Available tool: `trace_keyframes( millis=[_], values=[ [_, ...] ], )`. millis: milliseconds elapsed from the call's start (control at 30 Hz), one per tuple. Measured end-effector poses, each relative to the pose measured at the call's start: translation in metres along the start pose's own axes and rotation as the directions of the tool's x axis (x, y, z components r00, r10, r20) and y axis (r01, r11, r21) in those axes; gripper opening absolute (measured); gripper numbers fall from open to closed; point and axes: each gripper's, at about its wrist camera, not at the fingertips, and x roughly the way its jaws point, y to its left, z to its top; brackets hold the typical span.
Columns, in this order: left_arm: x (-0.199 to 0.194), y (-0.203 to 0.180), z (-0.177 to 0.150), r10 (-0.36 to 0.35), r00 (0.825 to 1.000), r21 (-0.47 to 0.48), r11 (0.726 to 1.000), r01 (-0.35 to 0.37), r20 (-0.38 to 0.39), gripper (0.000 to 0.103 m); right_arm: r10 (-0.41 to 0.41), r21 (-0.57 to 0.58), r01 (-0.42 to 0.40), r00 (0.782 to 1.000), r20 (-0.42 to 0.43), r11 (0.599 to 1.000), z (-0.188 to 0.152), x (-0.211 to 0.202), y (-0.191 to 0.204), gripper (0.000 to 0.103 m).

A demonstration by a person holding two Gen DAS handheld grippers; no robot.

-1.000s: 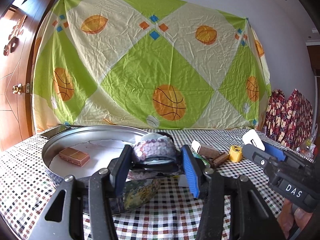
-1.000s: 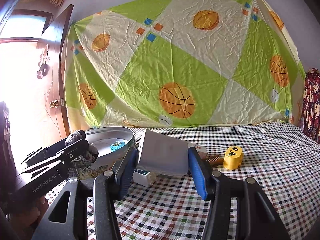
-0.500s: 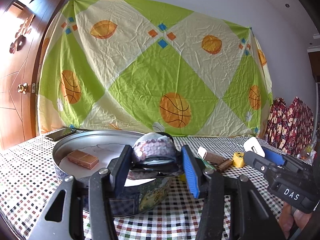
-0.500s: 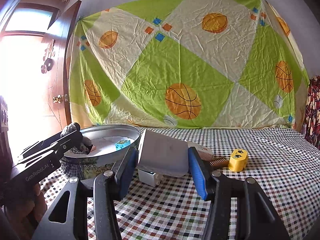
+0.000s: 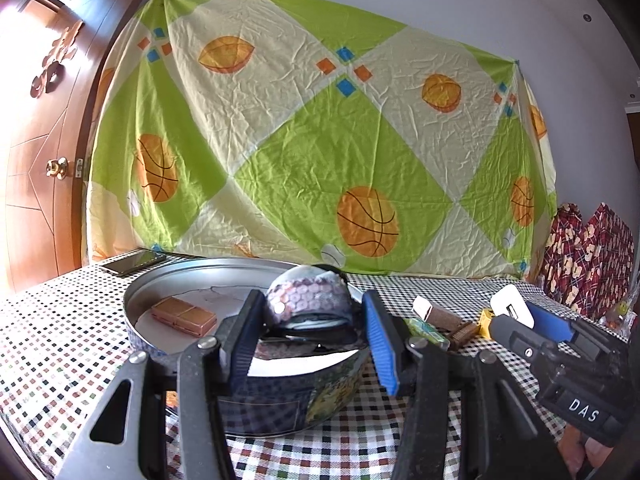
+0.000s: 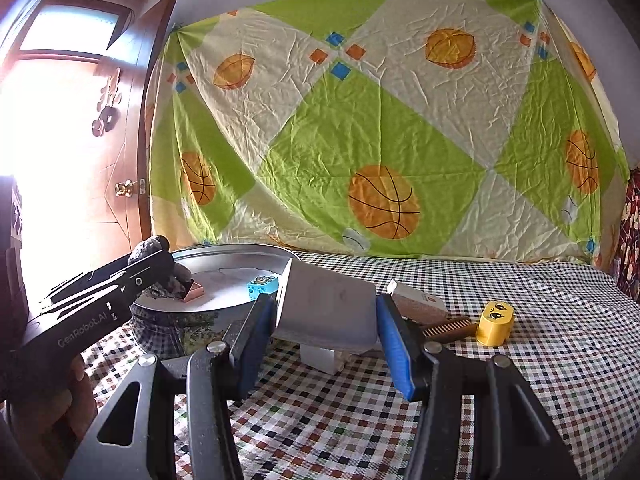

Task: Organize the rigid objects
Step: 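Carry the wrapped ball with the left tool while the right tool carries the white block over the tin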

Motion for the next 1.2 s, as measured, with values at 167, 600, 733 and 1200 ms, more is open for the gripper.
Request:
trace_keyframes(
  millis=[167, 600, 733, 1200],
  values=[
    [0.0, 0.008, 0.0, 0.006, 1.0, -0.015, 1.0, -0.006, -0.002, 0.05, 0.009, -0.011, -0.009, 1.0, 0.001, 1.0, -0.001, 0.002, 0.009, 0.055],
    [0.001, 0.027, 0.001, 0.012, 1.0, -0.053, 0.999, -0.012, -0.013, 0.05, 0.035, -0.047, -0.035, 0.999, -0.011, 0.998, -0.004, 0.012, 0.03, 0.055],
    [0.0, 0.032, 0.002, 0.02, 1.0, -0.057, 0.998, -0.021, -0.009, 0.05, 0.049, -0.06, -0.05, 0.999, -0.017, 0.997, -0.004, 0.015, 0.038, 0.055],
    [-0.002, 0.063, 0.003, 0.063, 0.998, -0.077, 0.995, -0.063, 0.001, 0.05, 0.112, -0.087, -0.117, 0.991, -0.069, 0.989, -0.002, 0.031, 0.064, 0.055]
  ],
)
